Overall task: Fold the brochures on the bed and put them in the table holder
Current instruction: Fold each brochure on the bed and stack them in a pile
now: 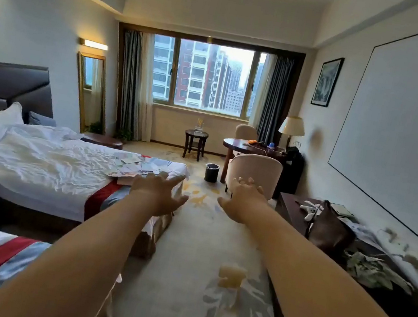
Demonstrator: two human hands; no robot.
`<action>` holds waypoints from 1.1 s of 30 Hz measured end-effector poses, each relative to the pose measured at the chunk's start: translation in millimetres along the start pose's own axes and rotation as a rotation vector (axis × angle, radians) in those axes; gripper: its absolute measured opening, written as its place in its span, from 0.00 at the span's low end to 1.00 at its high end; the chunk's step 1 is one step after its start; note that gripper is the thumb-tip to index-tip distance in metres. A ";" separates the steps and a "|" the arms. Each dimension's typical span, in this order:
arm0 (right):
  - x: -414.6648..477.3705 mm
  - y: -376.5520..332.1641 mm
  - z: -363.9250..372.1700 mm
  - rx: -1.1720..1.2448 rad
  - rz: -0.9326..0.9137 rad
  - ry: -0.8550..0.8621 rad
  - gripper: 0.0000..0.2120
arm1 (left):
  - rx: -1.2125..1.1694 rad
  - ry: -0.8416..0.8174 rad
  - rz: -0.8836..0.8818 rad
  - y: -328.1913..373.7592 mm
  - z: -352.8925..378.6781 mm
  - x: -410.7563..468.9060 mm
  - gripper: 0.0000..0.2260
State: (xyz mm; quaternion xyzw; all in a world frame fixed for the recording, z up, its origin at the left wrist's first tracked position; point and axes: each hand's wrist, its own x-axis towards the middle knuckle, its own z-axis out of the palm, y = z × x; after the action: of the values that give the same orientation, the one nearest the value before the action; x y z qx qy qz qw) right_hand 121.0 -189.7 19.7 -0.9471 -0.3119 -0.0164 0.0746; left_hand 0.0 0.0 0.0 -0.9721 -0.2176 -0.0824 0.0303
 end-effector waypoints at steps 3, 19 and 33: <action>75.7 -1.4 5.0 0.023 0.040 -0.005 0.38 | -0.043 0.005 -0.023 -8.6 10.4 74.2 0.34; 568.2 122.9 38.7 -0.072 0.073 -0.138 0.38 | -0.006 -0.068 -0.041 -10.4 93.6 569.4 0.34; 1006.6 175.8 89.0 -0.073 0.127 -0.086 0.46 | 0.059 -0.067 0.021 -35.3 177.7 1009.3 0.36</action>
State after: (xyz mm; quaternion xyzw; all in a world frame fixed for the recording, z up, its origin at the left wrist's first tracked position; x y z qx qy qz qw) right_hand 1034.1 276.4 -13.2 -0.9668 -0.2535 0.0177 0.0276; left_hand 911.1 470.6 0.8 -0.9752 -0.2106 -0.0429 0.0525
